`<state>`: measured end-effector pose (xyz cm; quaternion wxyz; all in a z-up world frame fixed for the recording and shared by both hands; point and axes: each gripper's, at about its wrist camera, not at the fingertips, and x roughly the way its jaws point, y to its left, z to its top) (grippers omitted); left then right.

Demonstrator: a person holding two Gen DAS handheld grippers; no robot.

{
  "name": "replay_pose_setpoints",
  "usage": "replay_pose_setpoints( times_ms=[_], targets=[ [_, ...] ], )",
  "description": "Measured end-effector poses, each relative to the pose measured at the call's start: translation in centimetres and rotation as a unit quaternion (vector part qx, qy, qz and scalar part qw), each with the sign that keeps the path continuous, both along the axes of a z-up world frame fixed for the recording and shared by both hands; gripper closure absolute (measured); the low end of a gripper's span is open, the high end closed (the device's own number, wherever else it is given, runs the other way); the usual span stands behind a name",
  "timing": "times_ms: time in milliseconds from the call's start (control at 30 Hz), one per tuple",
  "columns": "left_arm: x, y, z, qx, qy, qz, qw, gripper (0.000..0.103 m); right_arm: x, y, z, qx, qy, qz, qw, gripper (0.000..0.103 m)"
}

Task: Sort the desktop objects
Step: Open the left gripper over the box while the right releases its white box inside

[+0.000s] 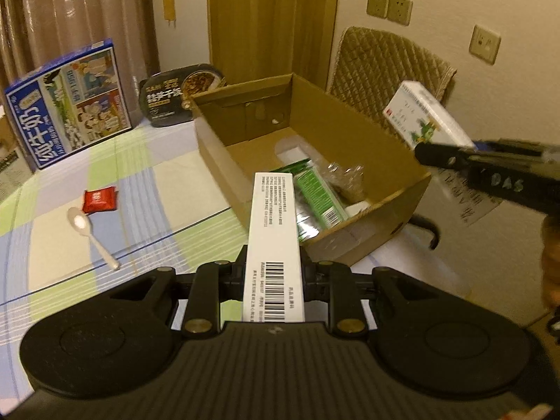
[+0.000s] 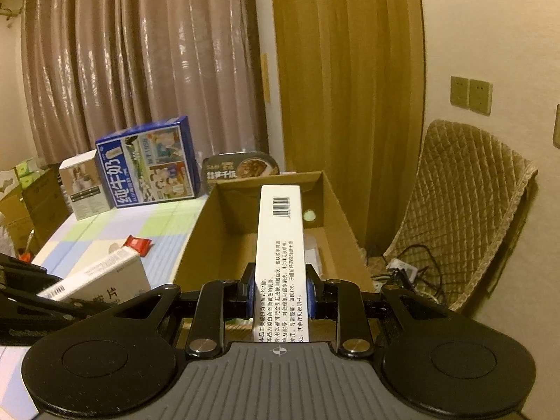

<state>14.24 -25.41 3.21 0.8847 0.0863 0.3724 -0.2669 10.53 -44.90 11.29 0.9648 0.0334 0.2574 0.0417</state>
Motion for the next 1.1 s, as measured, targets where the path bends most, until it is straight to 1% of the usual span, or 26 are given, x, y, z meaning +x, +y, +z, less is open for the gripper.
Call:
replay_pose_setpoints(
  times_ms=[67,167,333,433,533,667,800,833,867,967,1100],
  targets=[
    [0.5,-0.3,0.5,-0.01,0.0,-0.004,0.9999,0.083,0.6,-0.5,0.0,-0.001,0.001,-0.002,1.0,0.08],
    [1.4,-1.0,1.3,-0.015,-0.007,-0.008,0.9998,0.083,1.6,-1.0,0.0,-0.001,0.002,-0.003,1.0,0.08],
    [3.5,-2.6,1.9,-0.033,-0.001,-0.015,0.9993,0.083,3.5,-1.4,0.0,0.0,0.006,0.001,1.0,0.08],
    [4.9,-3.6,2.3,-0.058,0.003,-0.011,0.9982,0.083,4.5,-1.5,0.0,0.0,0.005,0.003,1.0,0.08],
    [6.1,-4.7,2.3,-0.069,0.003,-0.008,0.9976,0.083,5.4,-1.6,-0.1,0.001,0.004,0.004,1.0,0.08],
    [7.6,-6.2,1.5,-0.069,0.008,-0.006,0.9976,0.083,6.4,-2.0,-0.3,0.002,0.006,0.002,1.0,0.08],
    [8.7,-7.1,0.5,-0.055,0.009,0.001,0.9984,0.082,7.1,-2.4,-0.8,0.002,0.011,0.0,1.0,0.08],
    [9.0,-7.1,0.3,-0.054,0.009,0.009,0.9985,0.076,7.2,-2.4,-1.0,0.003,0.014,0.0,1.0,0.08],
    [9.2,-6.9,0.1,-0.052,0.011,0.015,0.9985,0.072,7.3,-2.5,-1.2,0.003,0.015,0.001,1.0,0.08],
    [9.4,-6.1,0.0,-0.053,0.006,0.025,0.9983,0.071,7.4,-2.6,-1.8,0.003,0.021,0.001,1.0,0.08],
    [9.4,-4.6,0.2,-0.063,0.008,0.04,0.9972,0.071,7.6,-2.5,-2.5,0.006,0.03,0.001,1.0,0.08]
  ],
)
